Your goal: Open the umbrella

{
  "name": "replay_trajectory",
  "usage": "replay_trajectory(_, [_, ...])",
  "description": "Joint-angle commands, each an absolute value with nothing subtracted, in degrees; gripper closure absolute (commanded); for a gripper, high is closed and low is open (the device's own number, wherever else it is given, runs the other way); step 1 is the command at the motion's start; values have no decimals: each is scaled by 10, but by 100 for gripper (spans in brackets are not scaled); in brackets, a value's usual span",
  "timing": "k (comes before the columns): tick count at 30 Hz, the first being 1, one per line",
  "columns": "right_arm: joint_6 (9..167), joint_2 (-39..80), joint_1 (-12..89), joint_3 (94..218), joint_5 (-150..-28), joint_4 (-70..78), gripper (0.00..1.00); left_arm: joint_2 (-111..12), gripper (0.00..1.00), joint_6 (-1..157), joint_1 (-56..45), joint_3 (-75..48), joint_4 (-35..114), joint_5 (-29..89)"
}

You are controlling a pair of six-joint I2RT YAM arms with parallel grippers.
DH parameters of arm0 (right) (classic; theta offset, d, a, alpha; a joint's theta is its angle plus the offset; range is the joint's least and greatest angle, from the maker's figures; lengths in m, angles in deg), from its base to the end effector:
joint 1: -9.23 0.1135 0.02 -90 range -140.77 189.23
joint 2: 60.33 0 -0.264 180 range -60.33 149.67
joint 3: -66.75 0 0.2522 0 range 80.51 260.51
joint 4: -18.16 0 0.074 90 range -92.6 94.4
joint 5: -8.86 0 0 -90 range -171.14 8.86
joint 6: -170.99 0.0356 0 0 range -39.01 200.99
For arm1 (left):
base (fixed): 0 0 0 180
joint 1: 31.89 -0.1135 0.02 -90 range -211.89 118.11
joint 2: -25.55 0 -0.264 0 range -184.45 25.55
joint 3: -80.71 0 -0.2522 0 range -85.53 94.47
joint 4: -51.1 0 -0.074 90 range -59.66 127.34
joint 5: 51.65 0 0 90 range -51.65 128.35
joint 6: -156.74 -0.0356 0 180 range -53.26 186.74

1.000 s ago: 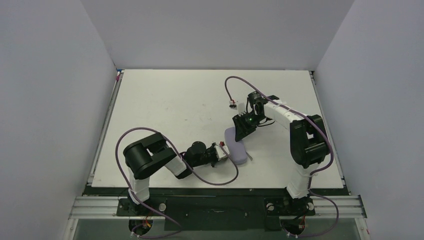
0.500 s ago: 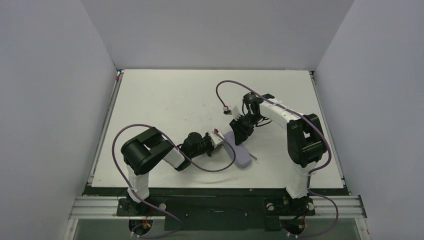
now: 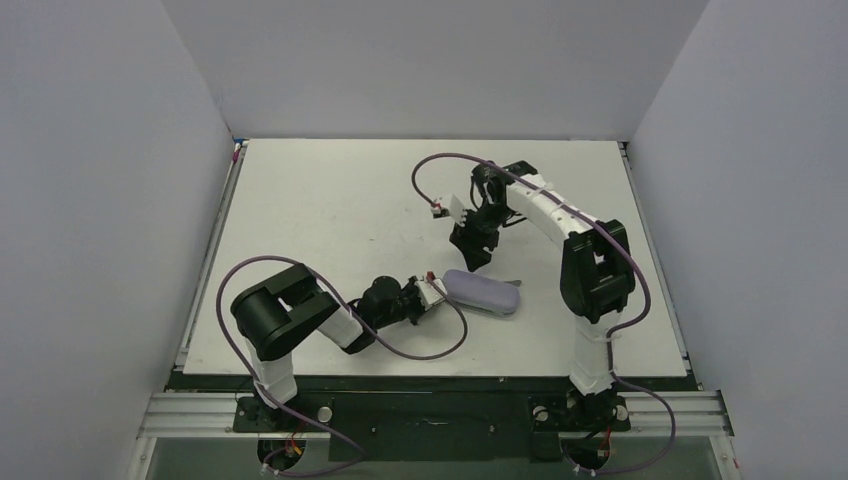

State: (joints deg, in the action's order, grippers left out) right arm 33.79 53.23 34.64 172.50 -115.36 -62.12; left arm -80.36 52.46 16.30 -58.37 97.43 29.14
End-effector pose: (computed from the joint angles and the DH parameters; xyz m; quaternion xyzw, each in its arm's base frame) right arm 0.3336 0.1806 0.2178 -0.5698 0.7672 0.2859 0.0712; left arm 0.1974 -0.2292 0.1039 0.4599 0.6681 -0.2319 0.5369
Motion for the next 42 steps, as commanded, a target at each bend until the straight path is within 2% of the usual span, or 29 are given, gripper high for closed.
replay_trajectory(1, [404, 537, 302, 1820, -1138, -609, 42, -767, 100, 524, 202, -599, 996, 292])
replay_trajectory(2, [447, 532, 296, 1825, -1142, -605, 38, -764, 100, 532, 208, -600, 995, 295])
replay_trajectory(6, [576, 487, 253, 1791, -1136, -579, 35, -769, 100, 554, 244, -594, 992, 316])
replay_trajectory(10, [685, 415, 208, 1681, -1109, -556, 35, -778, 100, 572, 271, -573, 982, 336])
replay_trajectory(15, [747, 348, 159, 1552, -1080, -543, 34, -792, 100, 572, 283, -554, 979, 341])
replay_trajectory(20, [781, 338, 146, 1500, -1079, -519, 33, -803, 100, 567, 284, -546, 979, 340])
replay_trajectory(27, [817, 382, 158, 1479, -1102, -472, 33, -814, 100, 560, 284, -539, 981, 334])
replay_trajectory(30, [794, 412, 160, 1476, -1094, -471, 40, -815, 100, 561, 284, -541, 981, 335])
replay_trajectory(39, [696, 441, 157, 1487, -1053, -468, 77, -798, 100, 544, 274, -572, 987, 334])
replay_trajectory(42, [638, 441, 177, 1497, -1027, -467, 84, -792, 100, 537, 262, -580, 985, 328])
